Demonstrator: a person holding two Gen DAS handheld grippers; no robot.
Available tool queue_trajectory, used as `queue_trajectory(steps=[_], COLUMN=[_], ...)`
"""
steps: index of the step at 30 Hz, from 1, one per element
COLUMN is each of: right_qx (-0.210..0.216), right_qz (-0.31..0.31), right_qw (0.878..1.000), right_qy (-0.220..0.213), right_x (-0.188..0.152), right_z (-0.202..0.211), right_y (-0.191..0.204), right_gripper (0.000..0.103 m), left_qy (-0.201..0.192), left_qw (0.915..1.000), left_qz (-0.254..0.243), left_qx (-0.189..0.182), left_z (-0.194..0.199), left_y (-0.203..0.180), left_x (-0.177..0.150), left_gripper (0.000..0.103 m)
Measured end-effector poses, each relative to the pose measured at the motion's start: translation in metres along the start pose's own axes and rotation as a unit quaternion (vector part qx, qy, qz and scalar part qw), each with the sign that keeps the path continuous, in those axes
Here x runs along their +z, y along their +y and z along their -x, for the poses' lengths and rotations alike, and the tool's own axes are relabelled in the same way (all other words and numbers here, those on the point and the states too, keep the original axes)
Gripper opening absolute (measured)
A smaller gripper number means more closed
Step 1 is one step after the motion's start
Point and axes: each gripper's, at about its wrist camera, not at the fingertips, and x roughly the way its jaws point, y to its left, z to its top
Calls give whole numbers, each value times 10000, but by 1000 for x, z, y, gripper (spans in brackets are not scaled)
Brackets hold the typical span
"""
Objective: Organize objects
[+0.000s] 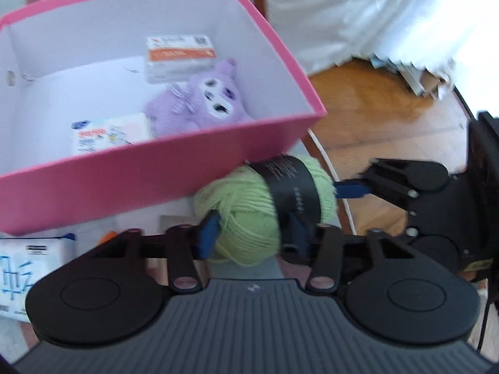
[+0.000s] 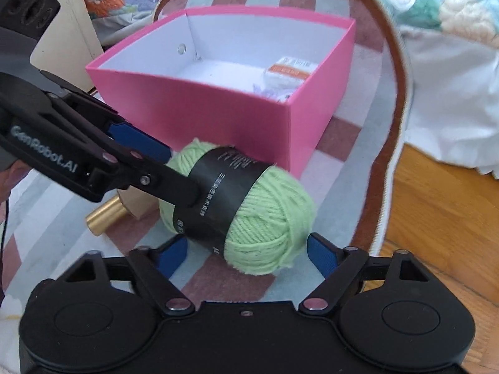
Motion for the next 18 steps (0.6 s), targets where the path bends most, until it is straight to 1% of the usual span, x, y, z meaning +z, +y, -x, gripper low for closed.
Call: queue_trajectory(steps=[1,2,4,7,9,11,14,17,18], right_qx=[-19,-52,-132,-79,-54,6,129,94,68], right_qz=[18,79,102,-45,-147,-294,-500,-383,-309], right_qw=[10000,9999,9998,9999,9997,9995,9987,9991,9994], right_qy=[59,59,82,124,180,93,-31,-130,-135], right_x=[0,0,1,3,5,6,8,9,10], right_z=[-3,-3,0,10,20,34,56,79,87], right_y=[2,6,13,18,22,27,34,52,59], right_gripper=[74,72,70,70,71,76,79,80,80], left_qy=[-17,-6,0,-95,-198,-228,-256,-208,-247], left_qw=[10000,10000,9998,9996,9990,9984,9977,9974,9970], left_qz=[-7,19,87,107,152,171,199,224,243], left_qx=[21,-42,-156,-251,-376,-491,-595,-658,-689], left_z=[0,0,4,17,30,44,66,88,97], left_y=[-2,-4,-6,-11,-13,-15,-18,-21,-22], left_x=[-1,-3,-6,-11,-14,-16,-22,-28,-32], left_gripper=[44,44,44,44,44,45,46,47,47])
